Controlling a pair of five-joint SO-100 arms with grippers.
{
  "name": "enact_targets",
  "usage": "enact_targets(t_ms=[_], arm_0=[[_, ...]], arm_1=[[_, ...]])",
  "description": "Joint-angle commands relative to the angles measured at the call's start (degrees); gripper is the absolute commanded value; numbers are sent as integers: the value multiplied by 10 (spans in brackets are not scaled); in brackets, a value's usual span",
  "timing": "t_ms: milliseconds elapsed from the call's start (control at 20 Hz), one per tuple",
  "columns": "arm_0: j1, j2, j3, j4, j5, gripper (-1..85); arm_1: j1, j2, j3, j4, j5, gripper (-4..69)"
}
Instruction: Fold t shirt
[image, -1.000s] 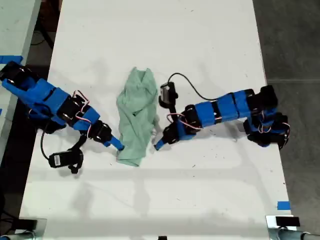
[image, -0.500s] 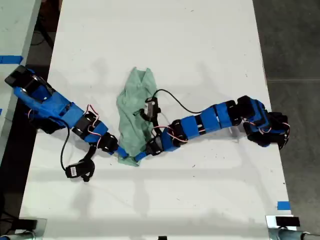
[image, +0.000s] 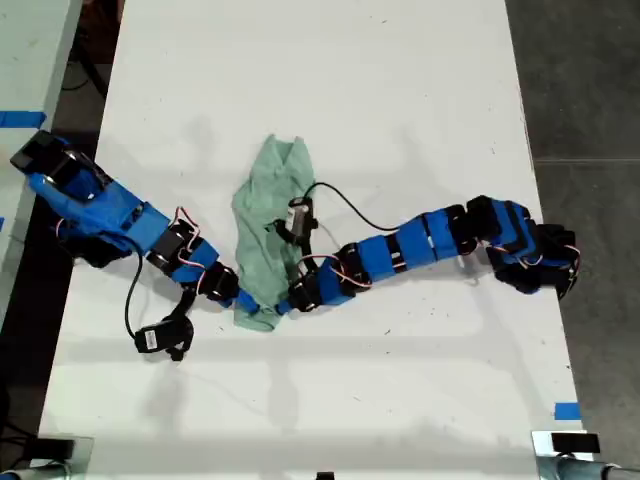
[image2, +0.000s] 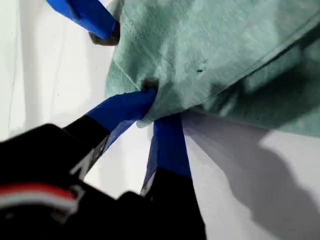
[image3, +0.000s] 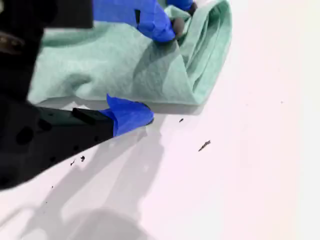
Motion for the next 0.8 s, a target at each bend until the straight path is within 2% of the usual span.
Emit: enact_targets(t_ms=[0,150,250,400,500,550,600,650,750], arm_0=[[11,90,11,-4,-2,166],[18,200,87,-13,-47,167],[7,216,147,-82,-47,178],[-4,69,134,-223,-15,213],[-10,-86,30,-233,14,232],[-11,-153,-25,-230,36,205],[-9,-203,-69,-224,40,58],[-6,-231,-86,-221,21,-3],[-2,-221,-102,-188,4,-3]], arm_1=[[-14,-1,2,33,18,21],[-21,12,7,83,33,21],[-24,20,9,94,37,21],[-24,25,9,97,41,21],[-24,31,9,103,41,21],[-24,34,9,108,41,20],[-23,40,11,113,41,20],[-23,48,13,120,41,20],[-23,69,18,134,36,20]])
